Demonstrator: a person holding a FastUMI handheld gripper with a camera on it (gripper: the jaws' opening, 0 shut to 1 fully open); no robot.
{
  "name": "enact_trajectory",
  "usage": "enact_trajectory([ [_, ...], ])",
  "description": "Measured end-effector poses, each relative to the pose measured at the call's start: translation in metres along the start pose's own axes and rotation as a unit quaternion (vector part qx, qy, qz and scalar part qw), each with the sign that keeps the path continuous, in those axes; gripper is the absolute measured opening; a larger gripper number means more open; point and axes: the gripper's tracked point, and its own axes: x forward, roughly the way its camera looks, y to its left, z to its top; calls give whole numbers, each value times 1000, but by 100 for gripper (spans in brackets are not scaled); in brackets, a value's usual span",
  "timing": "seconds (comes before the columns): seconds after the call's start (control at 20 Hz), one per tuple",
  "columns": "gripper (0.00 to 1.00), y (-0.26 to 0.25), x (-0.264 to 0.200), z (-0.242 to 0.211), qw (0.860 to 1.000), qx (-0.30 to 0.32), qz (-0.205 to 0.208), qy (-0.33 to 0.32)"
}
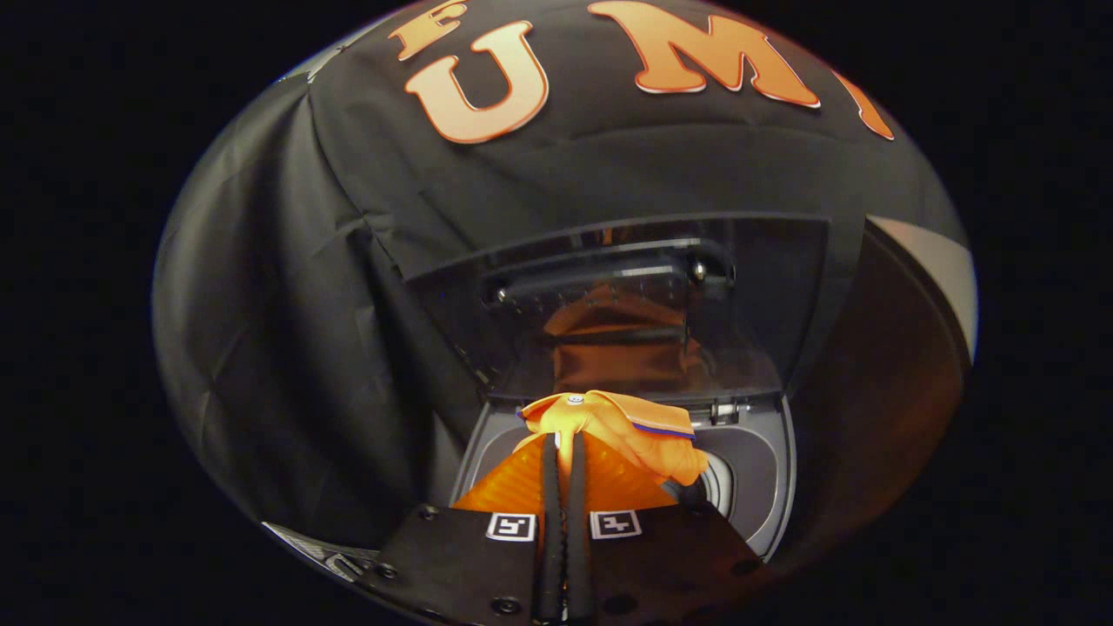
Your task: Put the clothes into the washing machine and then close the washing machine lid.
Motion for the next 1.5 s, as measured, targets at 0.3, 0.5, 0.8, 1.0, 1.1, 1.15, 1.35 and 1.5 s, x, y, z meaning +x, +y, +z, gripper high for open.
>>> enact_trajectory([
  [0.3,9,-14,35,-42,999,23,-15,36],
  [0.5,9,-27,61,-69,997,29,-29,63],
  [0.8,9,-47,95,-106,992,30,-53,111],
  [1.0,10,-59,115,-124,987,38,-77,139],
  [1.1,10,-58,119,-130,985,43,-77,148],
  [1.15,9,-61,121,-131,984,40,-83,150],
  [1.35,13,-64,119,-141,980,40,-95,169],
  [1.5,18,-64,122,-140,982,46,-95,157],
])
